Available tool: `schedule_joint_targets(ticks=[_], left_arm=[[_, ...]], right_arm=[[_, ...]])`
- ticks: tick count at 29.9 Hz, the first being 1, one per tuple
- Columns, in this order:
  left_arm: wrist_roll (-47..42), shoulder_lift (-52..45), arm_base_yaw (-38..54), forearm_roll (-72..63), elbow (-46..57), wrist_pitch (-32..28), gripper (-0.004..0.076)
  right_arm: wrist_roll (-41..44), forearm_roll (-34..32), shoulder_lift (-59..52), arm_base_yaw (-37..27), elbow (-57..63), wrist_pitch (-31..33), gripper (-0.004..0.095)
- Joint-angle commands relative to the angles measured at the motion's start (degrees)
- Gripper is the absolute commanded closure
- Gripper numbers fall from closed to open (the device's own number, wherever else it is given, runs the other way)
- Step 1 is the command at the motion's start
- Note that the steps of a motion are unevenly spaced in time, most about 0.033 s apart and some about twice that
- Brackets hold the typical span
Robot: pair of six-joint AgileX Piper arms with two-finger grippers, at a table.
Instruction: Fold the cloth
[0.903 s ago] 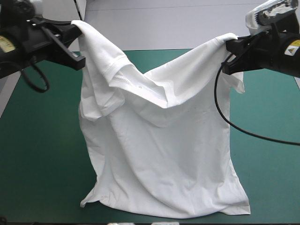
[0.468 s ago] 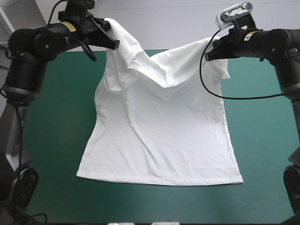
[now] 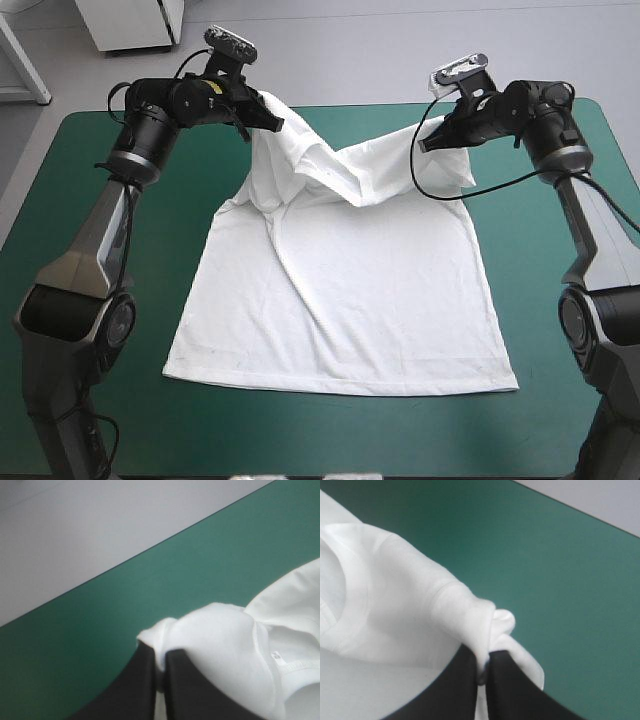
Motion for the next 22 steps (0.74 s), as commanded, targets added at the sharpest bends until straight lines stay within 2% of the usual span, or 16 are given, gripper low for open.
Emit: schedule_joint_targets(ticks=[1,10,13,15,19,22], left_arm=[[-0.2,-0.4,1.8,-3.8,-1.7,-4.7,0.0733],[0.8,4.4,2.9,-6.2,-1.7,-4.3,0.0732],[1.1,4.8,2.9,-6.8,-1.7,-3.2,0.0710],[1.1,5.0,2.9,-7.2,-1.7,-1.9,0.0643],[1.1,5.0,3.1,-7.5,-1.7,0.6,0.0412],[0.9,4.9,3.4,-7.9,-1.7,3.0,0.0302]], right_arm=[[-1.3,0.2,0.5,0.1,-1.4,-3.8,0.0922],[-2.1,0.9,6.1,-1.2,-1.4,-4.4,0.0917],[-3.5,2.9,6.1,-2.2,-1.4,-4.4,0.0849],[-5.6,6.3,6.1,-3.2,-1.4,-3.2,0.0741],[-6.7,9.0,6.1,-4.7,-1.4,-0.9,0.0481],[-6.7,9.7,5.3,-5.8,-1.4,1.4,0.0393]])
